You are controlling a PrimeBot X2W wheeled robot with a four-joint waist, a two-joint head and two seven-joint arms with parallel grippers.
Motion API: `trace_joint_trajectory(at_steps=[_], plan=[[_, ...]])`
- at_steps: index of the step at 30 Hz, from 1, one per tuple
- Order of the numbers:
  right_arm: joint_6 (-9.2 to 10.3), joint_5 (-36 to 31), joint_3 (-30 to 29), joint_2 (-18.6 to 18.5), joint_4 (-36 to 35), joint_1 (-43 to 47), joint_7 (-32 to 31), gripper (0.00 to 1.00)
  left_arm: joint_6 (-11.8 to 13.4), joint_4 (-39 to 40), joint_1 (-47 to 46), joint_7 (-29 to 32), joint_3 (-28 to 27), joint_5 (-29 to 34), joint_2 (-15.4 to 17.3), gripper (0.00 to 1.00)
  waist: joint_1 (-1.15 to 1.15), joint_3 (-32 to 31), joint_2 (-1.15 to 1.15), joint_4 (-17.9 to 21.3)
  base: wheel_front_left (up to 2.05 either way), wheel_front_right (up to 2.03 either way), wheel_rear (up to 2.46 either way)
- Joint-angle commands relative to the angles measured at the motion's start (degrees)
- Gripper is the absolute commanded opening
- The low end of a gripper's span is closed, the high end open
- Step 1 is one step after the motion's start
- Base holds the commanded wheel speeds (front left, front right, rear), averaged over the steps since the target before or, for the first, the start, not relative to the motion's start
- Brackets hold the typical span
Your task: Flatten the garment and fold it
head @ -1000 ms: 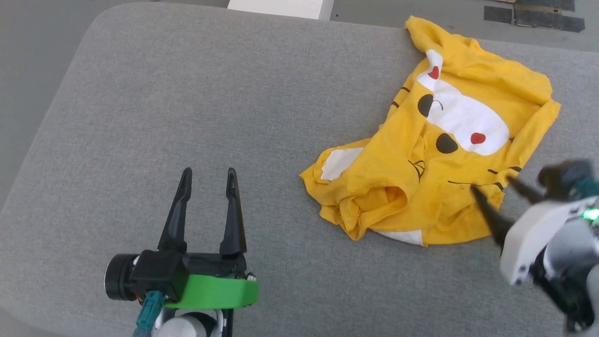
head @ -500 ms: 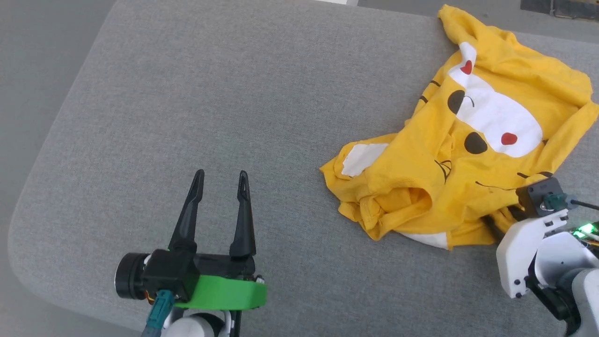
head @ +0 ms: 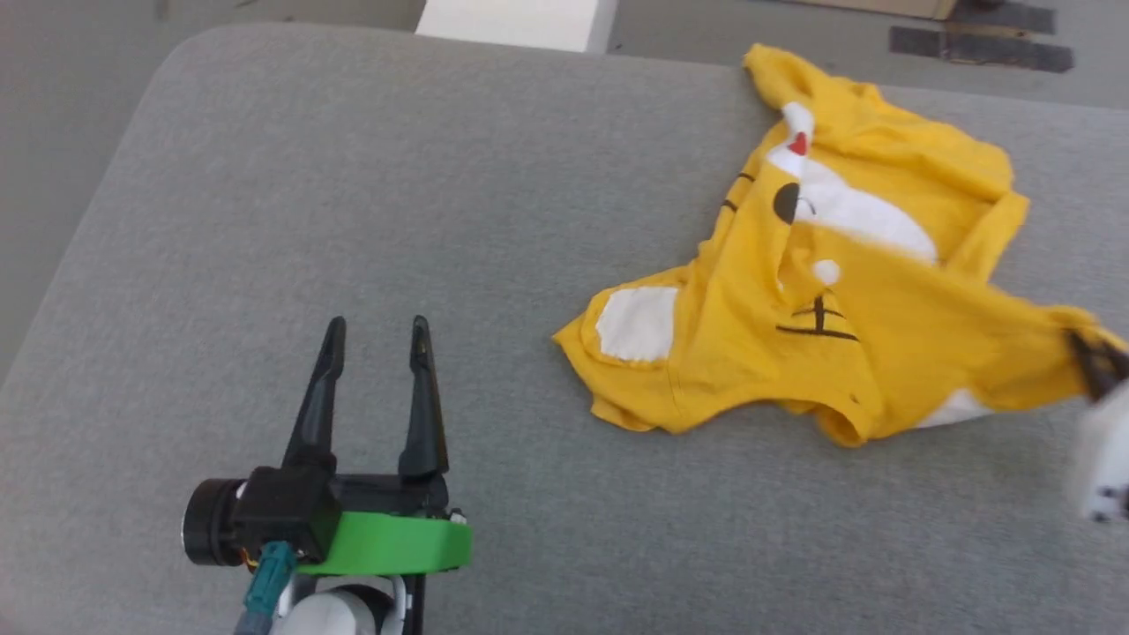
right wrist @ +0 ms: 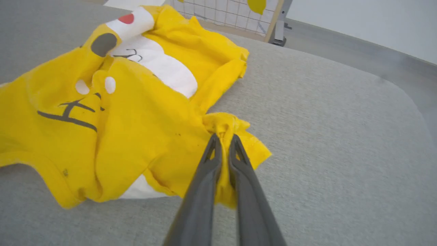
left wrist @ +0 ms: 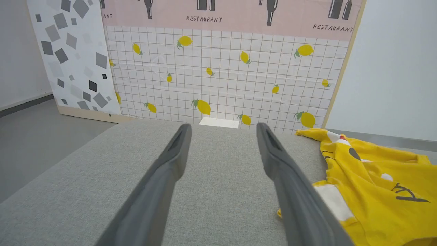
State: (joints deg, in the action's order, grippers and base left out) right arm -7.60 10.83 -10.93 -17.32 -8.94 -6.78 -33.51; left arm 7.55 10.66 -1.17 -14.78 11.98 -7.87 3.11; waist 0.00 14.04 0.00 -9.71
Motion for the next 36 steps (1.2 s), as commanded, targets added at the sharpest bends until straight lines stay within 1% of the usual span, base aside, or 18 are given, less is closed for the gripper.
trace_joint_trajectory(at_steps=[1,5,7,9,12,14,15,16,18,20,22,24,26,29,32,36], plan=[[0.11,0.1,-3.3,0.7,-1.7,2.9,-0.9,0.0,-0.4,0.2,0.3,-0.2,-0.4,0.8,-0.2,1.0,0.0,-1.8,0.0,2.6,0.0,0.0,0.0],[0.11,0.6,-13.2,4.6,-4.7,10.4,-3.4,0.0,-0.8,0.4,1.0,-0.2,-0.9,1.0,-0.2,1.0,0.0,-1.5,0.0,3.8,0.0,0.0,0.0],[0.11,-0.2,-16.9,6.1,-5.2,14.1,-4.1,0.0,-1.0,0.4,1.1,-0.2,-0.8,1.0,-0.2,1.0,0.0,-1.2,0.0,4.0,0.0,0.0,0.0],[0.11,-1.9,-20.7,8.0,-3.9,17.5,-4.3,0.0,-1.1,0.3,1.4,-0.2,-0.8,1.0,-0.2,1.0,0.0,-0.4,0.0,4.6,0.0,0.0,0.0],[0.11,-4.8,-22.8,9.5,-1.4,19.5,-2.4,0.0,-1.4,0.0,1.4,-0.2,-0.8,1.2,-0.2,1.0,0.0,0.1,0.0,5.2,0.0,0.0,0.0],[0.11,-6.5,-23.5,10.7,0.9,18.3,0.4,0.0,-1.7,-0.4,1.5,-0.2,-0.9,1.3,-0.2,1.0,0.0,0.1,0.0,5.8,0.0,0.0,0.0],[0.11,-7.3,-22.8,10.9,2.1,17.4,2.1,0.42,-1.8,-0.6,1.4,-0.2,-0.9,1.4,-0.2,1.0,0.0,-0.1,0.0,6.2,0.0,0.0,0.0],[0.11,-7.9,-22.1,11.0,2.9,16.5,3.5,1.0,-1.8,-0.8,1.3,-0.2,-0.9,1.4,-0.2,1.0,0.0,-0.3,0.0,6.4,0.0,0.0,0.0],[0.11,-8.1,-21.5,11.6,3.6,13.3,7.6,1.0,-2.0,-1.2,1.2,-0.2,-1.0,1.4,-0.2,1.0,0.0,-0.9,0.0,7.0,0.0,0.0,0.0],[0.11,-8.2,-19.5,11.8,3.6,10.9,10.6,1.0,-2.3,-1.5,1.2,-0.2,-1.1,1.6,-0.2,1.0,0.0,-1.6,0.0,7.5,0.0,0.0,0.0],[0.11,-7.0,-18.6,12.3,2.6,8.2,14.0,1.0,-2.5,-1.6,1.2,-0.2,-1.3,1.7,-0.2,1.0,0.0,-2.3,0.0,8.0,0.0,0.0,0.0],[0.11,-6.2,-16.0,12.6,0.9,6.5,17.5,1.0,-2.8,-1.8,1.2,-0.2,-1.4,1.9,-0.2,1.0,0.0,-3.0,0.0,8.3,0.0,0.0,0.0],[0.11,-5.9,-15.0,13.0,-1.1,5.2,22.0,1.0,-3.0,-1.8,1.4,-0.2,-1.4,2.0,-0.2,1.0,0.0,-3.6,0.0,8.4,0.0,0.0,0.0],[0.11,-6.4,-13.0,13.8,-3.6,5.2,29.2,1.0,-3.2,-1.6,1.9,-0.2,-1.3,2.1,-0.2,1.0,0.0,-4.4,0.0,8.5,0.0,0.0,0.0],[0.11,-7.4,-11.4,14.3,-4.7,7.3,35.0,1.0,-3.0,-1.0,3.2,-0.2,-1.3,2.0,-0.2,1.0,0.0,-5.0,0.0,8.5,0.0,0.0,0.0],[0.11,-4.4,-10.8,14.4,-3.1,10.3,39.1,1.0,-2.5,-0.8,5.5,-0.2,-1.4,1.9,-0.2,1.0,0.0,-5.6,0.0,8.9,0.0,0.0,0.0]])
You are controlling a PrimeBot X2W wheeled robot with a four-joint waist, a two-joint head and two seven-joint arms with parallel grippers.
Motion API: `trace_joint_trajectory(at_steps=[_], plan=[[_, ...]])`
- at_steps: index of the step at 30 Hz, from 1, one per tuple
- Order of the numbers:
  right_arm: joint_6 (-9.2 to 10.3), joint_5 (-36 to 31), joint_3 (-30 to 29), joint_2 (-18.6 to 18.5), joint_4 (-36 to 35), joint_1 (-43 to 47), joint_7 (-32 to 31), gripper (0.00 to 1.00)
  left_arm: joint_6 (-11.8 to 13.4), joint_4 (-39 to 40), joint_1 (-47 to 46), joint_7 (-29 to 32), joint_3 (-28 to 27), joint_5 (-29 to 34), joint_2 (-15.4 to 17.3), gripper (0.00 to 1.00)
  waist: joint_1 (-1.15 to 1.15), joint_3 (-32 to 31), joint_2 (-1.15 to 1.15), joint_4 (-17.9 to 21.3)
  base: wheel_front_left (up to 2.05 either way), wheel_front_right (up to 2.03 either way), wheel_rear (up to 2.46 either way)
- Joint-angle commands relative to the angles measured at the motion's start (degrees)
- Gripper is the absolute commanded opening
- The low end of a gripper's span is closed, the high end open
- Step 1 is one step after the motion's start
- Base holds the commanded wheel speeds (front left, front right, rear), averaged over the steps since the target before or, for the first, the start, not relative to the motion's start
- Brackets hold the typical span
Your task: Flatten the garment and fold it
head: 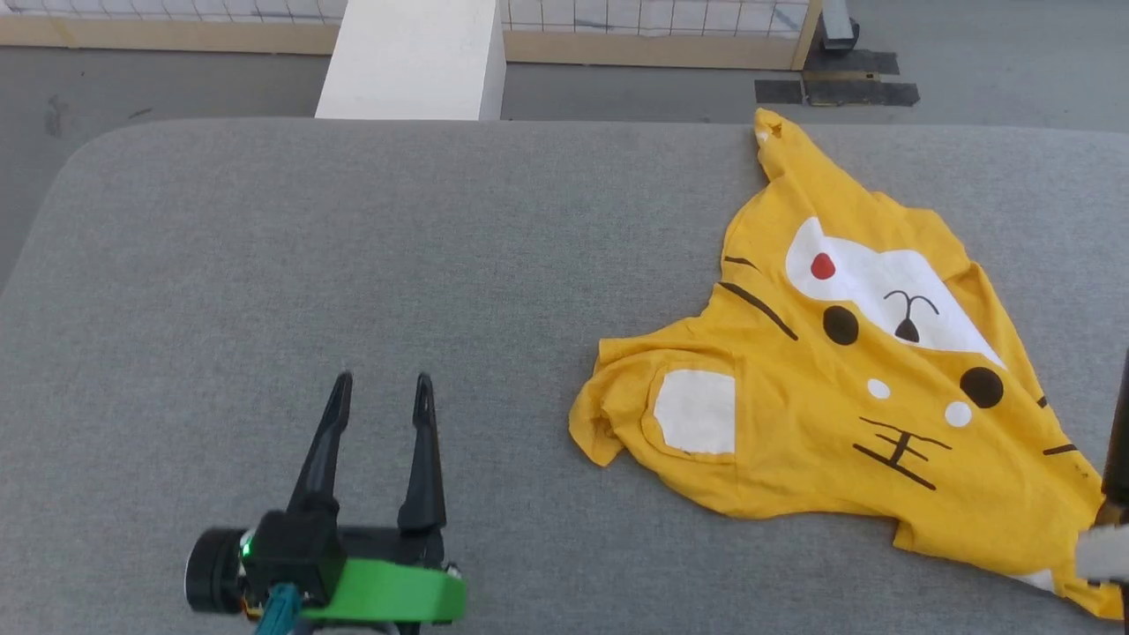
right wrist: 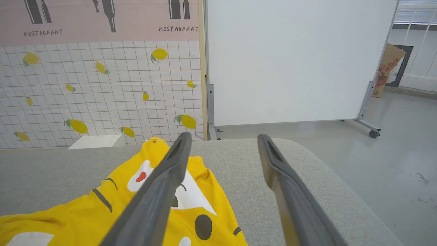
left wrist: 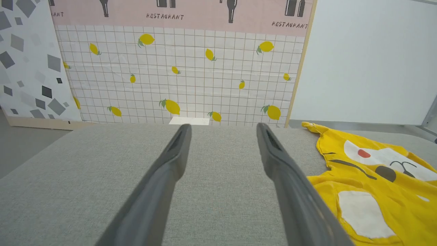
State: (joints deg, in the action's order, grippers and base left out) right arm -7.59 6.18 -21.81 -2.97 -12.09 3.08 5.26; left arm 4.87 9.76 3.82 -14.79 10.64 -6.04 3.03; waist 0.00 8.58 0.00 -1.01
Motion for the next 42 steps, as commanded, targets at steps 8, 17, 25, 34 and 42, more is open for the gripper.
trace_joint_trajectory(at_steps=[8,17,25,34,42], plan=[[0.1,1.0,0.0,0.1,1.1,1.7,2.1,1.0,-2.3,-1.8,-2.8,0.1,1.1,2.6,1.9,1.0,0.0,1.1,0.0,1.3,0.0,0.0,0.0],[0.1,0.9,0.7,0.1,-0.7,0.1,0.3,1.0,-10.0,-11.9,-20.9,15.8,8.6,4.8,3.8,1.0,0.0,5.0,0.0,2.1,0.0,0.0,0.0],[0.1,0.9,1.6,0.1,-1.6,-0.7,-1.0,1.0,-12.3,-23.6,-33.2,23.3,18.5,1.4,4.4,1.0,0.0,8.4,0.0,3.7,0.0,0.0,0.0],[0.1,1.3,2.0,0.1,-2.1,-2.0,-1.6,1.0,-12.3,-36.4,-42.3,28.9,28.6,-6.1,8.2,1.0,0.0,12.2,0.0,5.6,0.0,0.0,0.0],[0.1,1.3,1.5,0.1,-0.2,-3.4,-0.7,1.0,-11.1,-41.1,-44.8,25.1,27.7,-11.1,7.9,0.0,0.0,12.8,0.0,4.7,0.0,0.0,0.0]])
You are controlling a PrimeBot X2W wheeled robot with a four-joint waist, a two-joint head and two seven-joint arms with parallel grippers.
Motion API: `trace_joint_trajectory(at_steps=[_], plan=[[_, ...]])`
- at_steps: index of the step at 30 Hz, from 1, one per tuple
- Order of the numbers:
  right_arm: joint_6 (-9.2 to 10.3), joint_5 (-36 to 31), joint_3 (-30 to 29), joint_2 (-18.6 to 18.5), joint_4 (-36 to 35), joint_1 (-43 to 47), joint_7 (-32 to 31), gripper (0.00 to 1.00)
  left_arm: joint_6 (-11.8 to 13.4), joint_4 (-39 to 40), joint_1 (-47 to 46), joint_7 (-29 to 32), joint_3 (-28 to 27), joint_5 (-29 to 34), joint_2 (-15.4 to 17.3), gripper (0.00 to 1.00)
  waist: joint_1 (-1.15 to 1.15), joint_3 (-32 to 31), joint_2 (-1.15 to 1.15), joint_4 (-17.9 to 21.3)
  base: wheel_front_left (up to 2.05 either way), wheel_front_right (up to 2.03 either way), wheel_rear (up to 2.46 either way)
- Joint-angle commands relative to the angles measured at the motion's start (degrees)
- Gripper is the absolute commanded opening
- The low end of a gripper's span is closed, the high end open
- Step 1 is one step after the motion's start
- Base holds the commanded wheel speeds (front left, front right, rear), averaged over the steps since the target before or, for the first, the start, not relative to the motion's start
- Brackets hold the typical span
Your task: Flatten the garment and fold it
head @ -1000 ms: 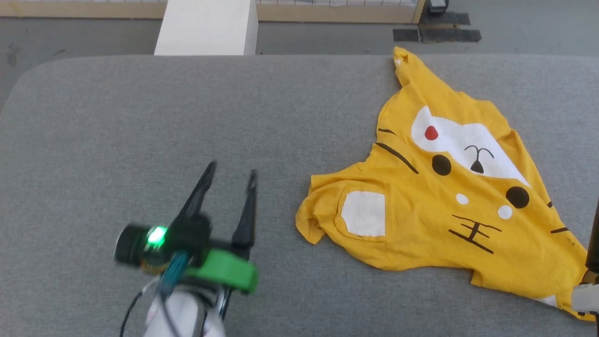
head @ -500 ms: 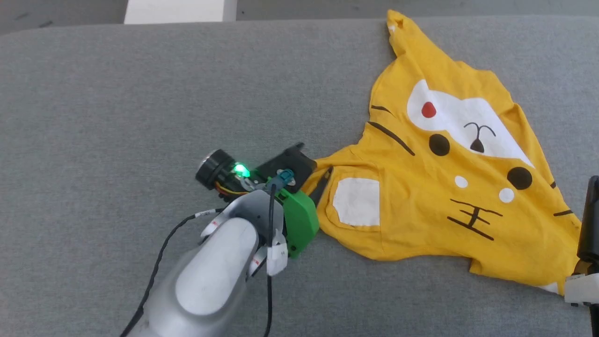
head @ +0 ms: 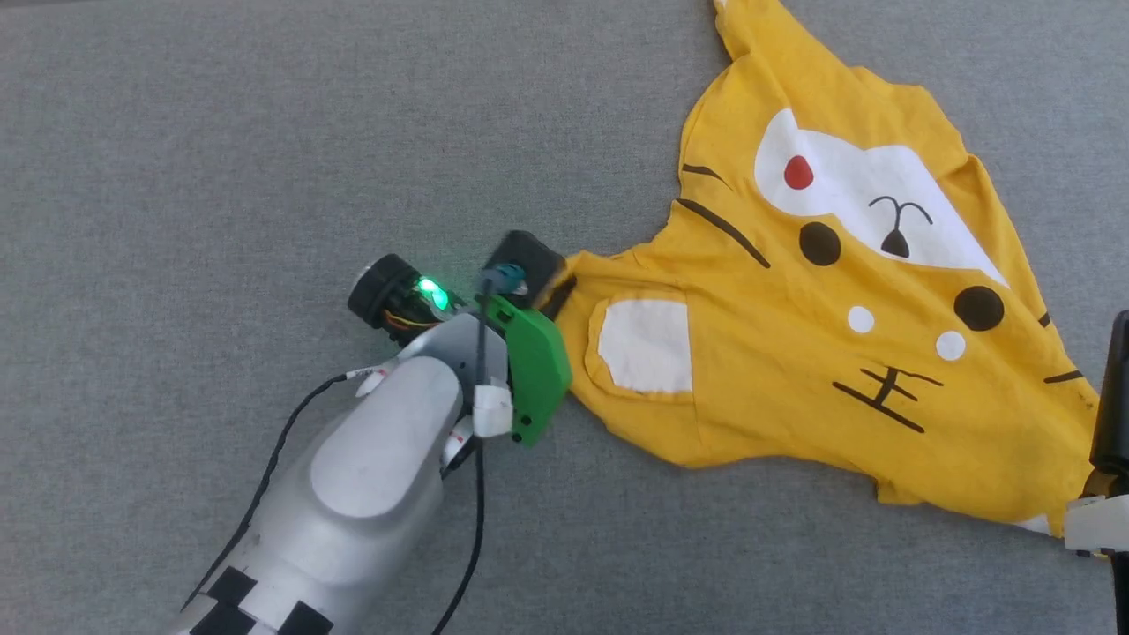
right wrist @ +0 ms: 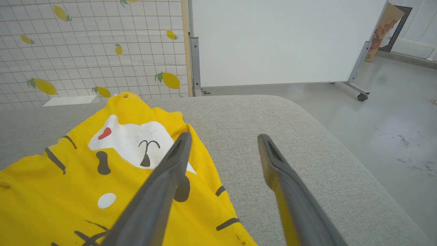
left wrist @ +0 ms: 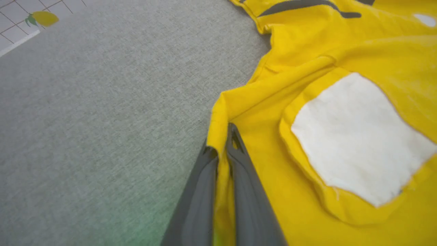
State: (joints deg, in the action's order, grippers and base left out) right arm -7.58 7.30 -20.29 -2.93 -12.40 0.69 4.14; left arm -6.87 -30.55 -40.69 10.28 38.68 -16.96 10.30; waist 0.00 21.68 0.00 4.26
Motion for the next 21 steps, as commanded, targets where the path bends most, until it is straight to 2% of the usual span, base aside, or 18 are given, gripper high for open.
trace_joint_trajectory(at_steps=[1,4,11,14,15,16,21], plan=[[0.09,0.1,-0.1,0.0,0.2,-1.1,0.5,1.0,1.4,-0.8,-0.5,-1.0,-1.2,-0.5,0.7,0.0,0.0,-0.6,0.0,-0.9,0.0,0.0,0.0],[0.09,-0.1,-0.5,0.0,0.3,-1.0,0.5,1.0,4.1,0.1,-1.2,-3.1,-4.1,-1.2,2.0,0.0,0.0,-1.1,0.0,-2.1,0.0,0.0,0.0],[0.09,-0.5,0.0,0.0,-0.2,-1.3,0.2,1.0,13.2,4.5,1.7,-4.1,-11.3,-1.8,8.4,0.0,0.0,-0.4,0.0,-4.3,0.0,0.0,0.0],[0.09,-0.7,0.3,0.0,-0.5,-1.4,0.0,1.0,15.2,6.0,5.2,-3.9,-12.3,-2.5,9.4,0.02,0.0,0.3,0.0,-4.8,0.0,0.0,0.0],[0.09,-0.8,0.4,0.0,-0.6,-1.5,-0.1,1.0,15.5,6.2,6.4,-4.4,-12.7,-3.1,9.3,0.43,0.0,0.6,0.0,-5.0,0.0,0.0,0.0],[0.09,-0.9,0.4,0.0,-0.6,-1.6,-0.1,1.0,16.0,6.3,7.3,-5.0,-13.2,-3.7,8.9,1.0,0.0,0.8,0.0,-5.2,0.0,0.0,0.0],[0.09,-1.4,0.6,0.0,-0.8,-2.3,-0.5,1.0,18.0,8.8,9.7,-11.1,-15.3,-5.6,6.4,1.0,0.0,0.8,0.0,-5.6,0.0,0.0,0.0]])
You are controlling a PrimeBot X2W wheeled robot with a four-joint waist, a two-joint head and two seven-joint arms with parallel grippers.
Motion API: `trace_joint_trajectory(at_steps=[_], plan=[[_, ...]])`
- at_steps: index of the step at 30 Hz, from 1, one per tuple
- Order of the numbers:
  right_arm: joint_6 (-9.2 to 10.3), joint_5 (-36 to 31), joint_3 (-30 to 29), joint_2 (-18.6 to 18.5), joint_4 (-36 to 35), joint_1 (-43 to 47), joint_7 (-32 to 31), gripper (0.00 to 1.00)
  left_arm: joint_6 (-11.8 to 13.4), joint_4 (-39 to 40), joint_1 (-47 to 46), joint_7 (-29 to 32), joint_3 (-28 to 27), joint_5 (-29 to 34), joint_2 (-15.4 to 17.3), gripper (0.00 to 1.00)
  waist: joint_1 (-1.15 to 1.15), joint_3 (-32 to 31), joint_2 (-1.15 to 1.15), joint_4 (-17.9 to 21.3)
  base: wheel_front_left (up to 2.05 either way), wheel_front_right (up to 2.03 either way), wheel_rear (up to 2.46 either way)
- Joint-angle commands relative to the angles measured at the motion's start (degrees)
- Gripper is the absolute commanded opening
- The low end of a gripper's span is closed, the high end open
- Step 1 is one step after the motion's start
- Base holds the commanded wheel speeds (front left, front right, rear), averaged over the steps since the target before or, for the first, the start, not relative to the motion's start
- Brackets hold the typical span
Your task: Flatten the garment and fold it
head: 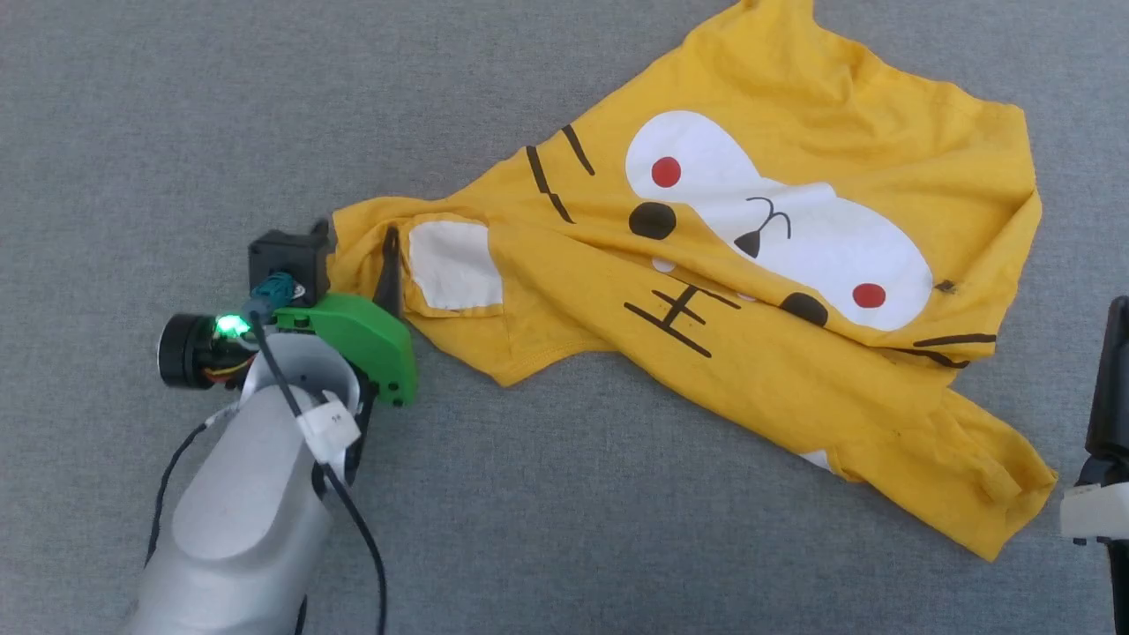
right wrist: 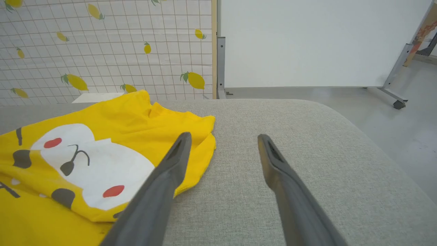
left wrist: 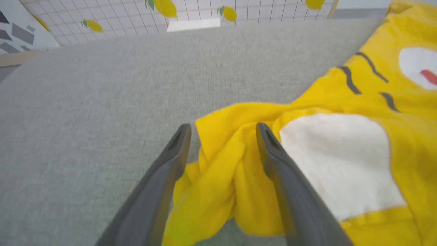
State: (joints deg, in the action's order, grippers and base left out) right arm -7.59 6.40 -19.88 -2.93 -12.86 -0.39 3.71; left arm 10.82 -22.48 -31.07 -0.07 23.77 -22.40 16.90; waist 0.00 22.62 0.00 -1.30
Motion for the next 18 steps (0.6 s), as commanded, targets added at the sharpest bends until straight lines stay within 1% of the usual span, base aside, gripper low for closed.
trace_joint_trajectory(at_steps=[1,4,6,8,9,10,13,15,18], plan=[[0.1,-0.6,0.2,0.0,-0.4,-1.2,-0.1,1.0,0.5,1.8,0.3,-2.2,-0.5,-0.1,-0.4,1.0,0.0,-0.4,0.0,-0.1,0.0,0.0,0.0],[0.1,-0.8,-0.1,0.0,-0.2,-1.0,-0.3,1.0,1.2,7.3,1.4,-6.2,-0.2,1.0,-0.6,1.0,0.0,-1.8,0.0,-0.5,0.0,0.0,0.0],[0.1,-0.8,-0.4,0.0,-0.1,-0.5,-0.4,1.0,1.7,11.8,2.5,-7.2,0.7,2.2,-0.4,1.0,0.0,-2.8,0.0,-0.8,0.0,0.0,0.0],[0.1,-0.7,-0.6,0.0,0.2,0.0,-0.6,1.0,1.7,15.8,3.8,-6.3,2.8,3.9,0.2,1.0,0.0,-3.8,0.0,-1.1,0.0,0.0,0.0],[0.1,-0.5,-0.5,0.0,0.2,0.2,-0.7,1.0,1.5,17.7,4.7,-4.9,4.2,4.7,0.6,1.0,0.0,-4.1,0.0,-1.2,0.0,0.0,0.0],[0.1,-0.3,-0.4,0.0,0.3,0.3,-0.7,1.0,0.9,18.8,5.4,-3.3,5.6,5.2,1.0,1.0,0.0,-4.4,0.0,-1.2,0.0,0.0,0.0],[0.1,-0.1,-0.2,0.0,0.3,0.6,-0.9,1.0,-2.5,20.4,7.5,3.4,10.8,5.8,2.6,1.0,0.0,-4.8,0.0,-1.3,0.0,0.0,0.0],[0.1,0.0,0.0,0.0,0.1,0.5,-1.0,1.0,-4.7,19.6,8.1,6.9,13.5,6.3,3.9,1.0,0.0,-4.7,0.0,-1.2,0.0,0.0,0.0],[0.1,0.0,0.2,0.0,-0.3,0.3,-1.1,1.0,-7.0,17.6,8.2,9.9,15.8,6.1,4.6,1.0,0.0,-3.9,0.0,-1.0,0.0,0.0,0.0]])
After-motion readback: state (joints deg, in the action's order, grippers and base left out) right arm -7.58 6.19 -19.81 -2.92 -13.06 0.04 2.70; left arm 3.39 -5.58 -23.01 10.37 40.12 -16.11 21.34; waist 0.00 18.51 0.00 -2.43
